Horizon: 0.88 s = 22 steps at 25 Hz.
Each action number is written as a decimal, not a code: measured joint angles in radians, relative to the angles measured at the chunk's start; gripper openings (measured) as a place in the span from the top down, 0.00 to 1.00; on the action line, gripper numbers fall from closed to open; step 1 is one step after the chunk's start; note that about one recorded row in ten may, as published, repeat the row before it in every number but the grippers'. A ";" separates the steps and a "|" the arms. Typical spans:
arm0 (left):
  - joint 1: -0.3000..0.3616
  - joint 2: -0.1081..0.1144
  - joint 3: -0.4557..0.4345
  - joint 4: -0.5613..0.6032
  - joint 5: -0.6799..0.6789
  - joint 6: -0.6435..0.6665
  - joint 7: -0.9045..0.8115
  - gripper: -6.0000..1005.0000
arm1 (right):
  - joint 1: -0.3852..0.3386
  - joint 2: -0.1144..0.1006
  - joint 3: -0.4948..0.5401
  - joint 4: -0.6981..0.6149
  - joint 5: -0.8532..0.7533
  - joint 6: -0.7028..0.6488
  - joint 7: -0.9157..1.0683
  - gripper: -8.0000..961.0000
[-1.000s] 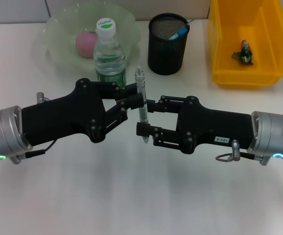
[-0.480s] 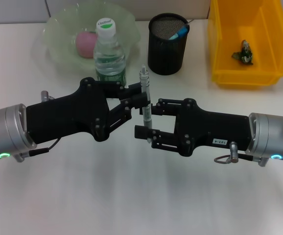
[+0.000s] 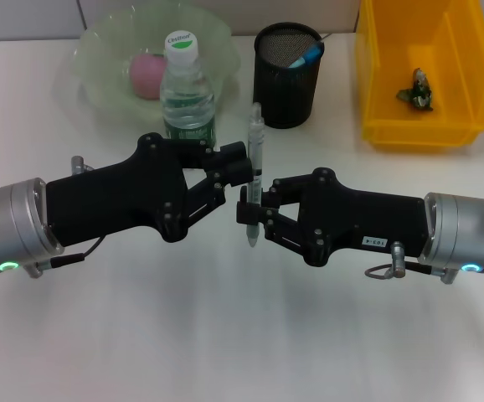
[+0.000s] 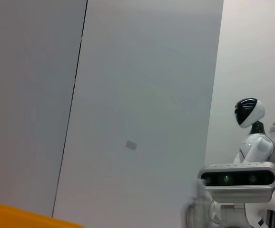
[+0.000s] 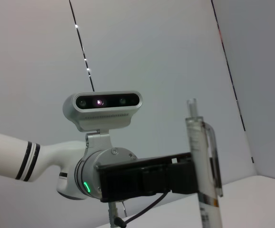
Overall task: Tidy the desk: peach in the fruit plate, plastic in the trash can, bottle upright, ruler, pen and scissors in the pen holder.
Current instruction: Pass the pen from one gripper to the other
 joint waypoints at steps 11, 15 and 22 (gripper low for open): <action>-0.002 0.000 0.000 -0.006 0.000 -0.002 0.001 0.85 | -0.004 0.001 0.000 -0.002 0.000 0.010 -0.001 0.85; 0.001 0.000 -0.003 -0.006 -0.004 -0.002 0.002 0.85 | -0.005 0.001 0.000 -0.001 0.000 0.011 -0.003 0.85; 0.010 0.002 -0.011 -0.015 -0.005 -0.017 0.002 0.85 | -0.012 0.001 0.013 0.000 0.008 0.013 -0.012 0.85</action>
